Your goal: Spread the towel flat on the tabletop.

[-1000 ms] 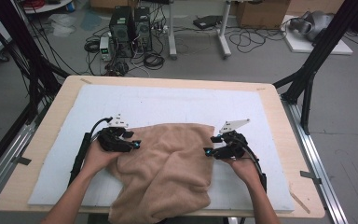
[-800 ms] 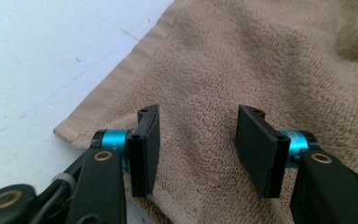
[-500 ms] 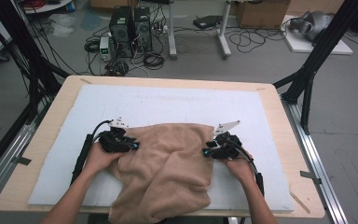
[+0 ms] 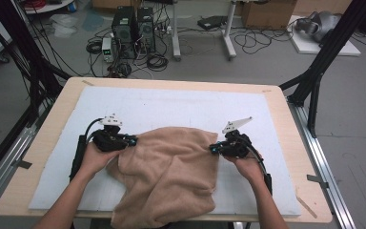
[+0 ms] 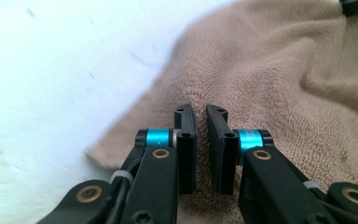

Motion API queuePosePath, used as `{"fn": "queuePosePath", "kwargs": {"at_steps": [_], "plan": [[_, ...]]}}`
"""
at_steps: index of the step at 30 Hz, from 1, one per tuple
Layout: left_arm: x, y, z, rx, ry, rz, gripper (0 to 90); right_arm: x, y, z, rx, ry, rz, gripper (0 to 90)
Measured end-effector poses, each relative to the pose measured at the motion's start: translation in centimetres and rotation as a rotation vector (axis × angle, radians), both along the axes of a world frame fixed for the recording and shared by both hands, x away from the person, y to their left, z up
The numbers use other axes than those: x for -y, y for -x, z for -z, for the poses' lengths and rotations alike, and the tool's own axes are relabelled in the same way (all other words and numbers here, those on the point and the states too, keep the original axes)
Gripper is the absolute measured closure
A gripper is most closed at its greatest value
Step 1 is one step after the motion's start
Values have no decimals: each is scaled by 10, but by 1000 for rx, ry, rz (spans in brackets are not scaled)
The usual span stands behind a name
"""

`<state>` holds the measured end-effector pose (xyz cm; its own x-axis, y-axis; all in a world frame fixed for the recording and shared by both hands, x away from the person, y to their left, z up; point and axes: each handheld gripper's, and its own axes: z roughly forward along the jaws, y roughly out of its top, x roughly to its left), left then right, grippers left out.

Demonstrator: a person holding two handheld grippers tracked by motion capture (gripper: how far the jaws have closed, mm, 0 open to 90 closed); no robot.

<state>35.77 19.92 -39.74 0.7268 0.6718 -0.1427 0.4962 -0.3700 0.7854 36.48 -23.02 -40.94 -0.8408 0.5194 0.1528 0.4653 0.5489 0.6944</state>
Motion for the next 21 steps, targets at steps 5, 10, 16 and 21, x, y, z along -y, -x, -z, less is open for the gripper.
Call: {"fn": "queuePosePath", "kwargs": {"at_steps": [5, 10, 16, 21], "plan": [[0, -15, -13, -11, -5, -28, 826, -1, -8, -26, 30, 7, -15, 857], [5, -48, -48, 90, 22, -126, 826, 6, -37, -67, 134, 11, 61, 860], [9, -86, -60, 80, 6, -345, 412, 13, -81, -102, 237, -57, 320, 589], [8, -62, -30, 57, -7, -211, 428, 7, -68, -62, 156, -16, 211, 547]]}}
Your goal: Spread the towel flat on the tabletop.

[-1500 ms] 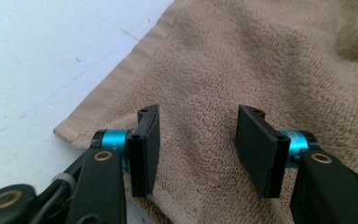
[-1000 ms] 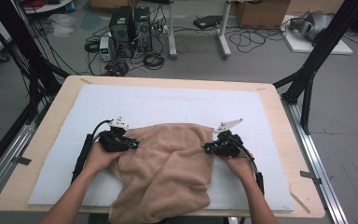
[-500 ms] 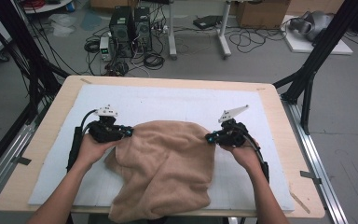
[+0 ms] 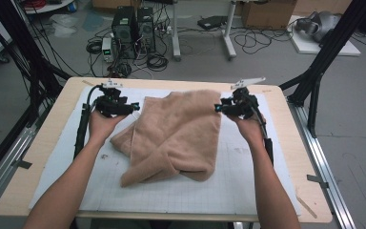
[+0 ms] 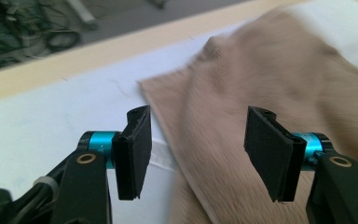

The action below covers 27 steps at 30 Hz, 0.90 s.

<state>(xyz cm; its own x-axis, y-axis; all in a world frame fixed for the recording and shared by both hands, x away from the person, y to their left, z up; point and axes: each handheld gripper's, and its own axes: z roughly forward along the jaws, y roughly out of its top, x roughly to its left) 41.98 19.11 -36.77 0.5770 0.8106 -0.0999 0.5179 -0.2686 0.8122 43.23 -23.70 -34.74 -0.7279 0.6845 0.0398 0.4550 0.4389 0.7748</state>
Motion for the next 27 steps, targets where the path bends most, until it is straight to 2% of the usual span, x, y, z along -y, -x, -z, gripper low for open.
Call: {"fn": "queuePosePath", "kwargs": {"at_steps": [1, 2, 4, 6, 8, 11, 13, 15, 19, 21, 24, 25, 27], "plan": [[1, 6, 6, -13, -23, 26, 435, -1, 4, 7, -36, 15, -16, 542], [2, 12, 11, -23, -49, 49, 436, -3, 9, 14, -43, 27, -36, 542], [1, 25, 19, -37, -57, 94, 436, -3, 21, 25, -59, 10, -70, 534], [1, 40, 23, -23, -54, 127, 434, -5, 35, 32, -75, 3, -103, 531], [1, 54, 28, -25, -51, 167, 435, -8, 50, 39, -85, 15, -147, 527], [3, 74, 34, -21, -83, 216, 449, -11, 72, 49, -94, 2, -196, 525], [4, 85, 39, -18, -91, 244, 469, -14, 86, 55, -101, 14, -224, 525], [4, 95, 44, -10, -114, 262, 499, -15, 99, 62, -102, -8, -252, 529], [11, 100, 60, -27, -155, 286, 568, -21, 116, 82, -135, 15, -282, 547], [14, 99, 66, -32, -141, 285, 628, -25, 118, 91, -157, 23, -289, 576], [18, 98, 68, -16, -134, 291, 770, -27, 117, 94, -143, 23, -273, 698], [19, 99, 68, -6, -146, 293, 831, -27, 116, 95, -138, 25, -271, 745], [20, 100, 66, -5, -152, 286, 850, -26, 114, 95, -143, 19, -275, 848]]}}
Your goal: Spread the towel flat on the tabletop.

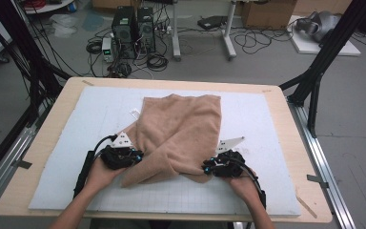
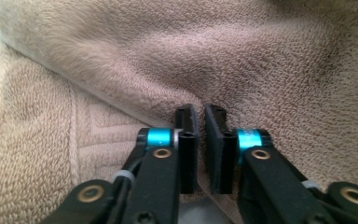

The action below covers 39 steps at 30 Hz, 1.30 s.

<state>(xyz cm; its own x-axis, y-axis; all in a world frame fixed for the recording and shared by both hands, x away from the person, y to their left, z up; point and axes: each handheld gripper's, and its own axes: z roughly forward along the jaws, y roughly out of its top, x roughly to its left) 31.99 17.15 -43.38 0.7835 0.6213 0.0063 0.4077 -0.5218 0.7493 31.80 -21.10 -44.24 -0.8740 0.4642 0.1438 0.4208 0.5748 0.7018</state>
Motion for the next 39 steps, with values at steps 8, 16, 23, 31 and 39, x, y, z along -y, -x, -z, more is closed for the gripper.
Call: {"fn": "queuePosePath", "kwargs": {"at_steps": [8, 16, 23, 31, 39], "plan": [[-18, -5, -21, 40, 89, -87, 861, 10, -8, -20, 38, -3, 22, 878], [-18, -45, -34, 68, 110, -218, 863, 24, -48, -45, 68, -9, 120, 900], [-19, -71, -13, 1, 64, -252, 859, 18, -71, -21, -9, 28, 133, 898], [-31, -46, -37, 28, 113, -169, 681, 25, -53, -45, 47, -60, 126, 803], [-35, -3, -58, 57, 137, -81, 579, 16, 1, -62, 125, -103, 37, 730]]}}
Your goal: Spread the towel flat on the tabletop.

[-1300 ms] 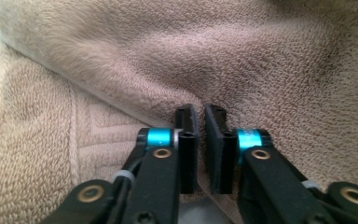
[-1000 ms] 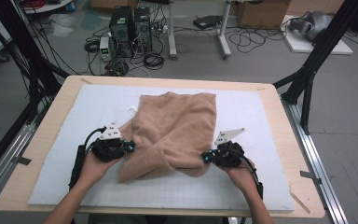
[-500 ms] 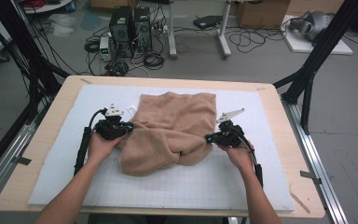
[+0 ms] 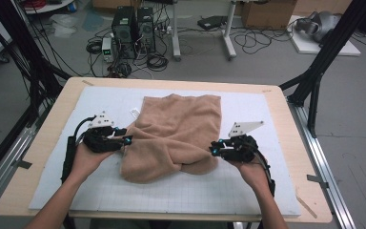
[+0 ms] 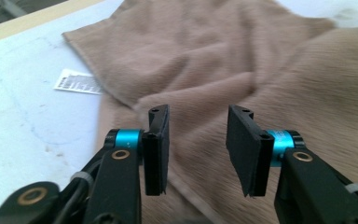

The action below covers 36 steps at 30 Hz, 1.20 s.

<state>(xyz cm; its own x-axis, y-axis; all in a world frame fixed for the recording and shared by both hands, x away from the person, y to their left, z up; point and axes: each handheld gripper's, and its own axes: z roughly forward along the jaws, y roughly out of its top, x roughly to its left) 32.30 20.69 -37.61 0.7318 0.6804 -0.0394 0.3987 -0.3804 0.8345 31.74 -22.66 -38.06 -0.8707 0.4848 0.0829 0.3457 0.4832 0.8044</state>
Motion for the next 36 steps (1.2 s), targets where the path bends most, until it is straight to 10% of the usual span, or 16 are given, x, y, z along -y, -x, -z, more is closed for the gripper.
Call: {"fn": "queuePosePath", "kwargs": {"at_steps": [7, 11, 17, 21, 27, 36], "plan": [[8, 35, 21, -10, -41, 85, 433, -28, 27, 17, -13, 80, -75, 608], [17, 34, 46, -86, -119, 105, 396, -40, 20, 38, -59, 110, -65, 574], [33, 30, 60, -83, -182, 137, 609, -57, 13, 57, -50, 174, -52, 649], [28, 29, 57, -92, -157, 127, 832, -54, 11, 57, -58, 161, -67, 804], [12, 35, 40, -40, -96, 74, 854, -43, 11, 45, -71, 144, -116, 823], [-1, 34, -12, 67, -31, 34, 857, -17, 10, -15, -3, 120, -154, 829]]}}
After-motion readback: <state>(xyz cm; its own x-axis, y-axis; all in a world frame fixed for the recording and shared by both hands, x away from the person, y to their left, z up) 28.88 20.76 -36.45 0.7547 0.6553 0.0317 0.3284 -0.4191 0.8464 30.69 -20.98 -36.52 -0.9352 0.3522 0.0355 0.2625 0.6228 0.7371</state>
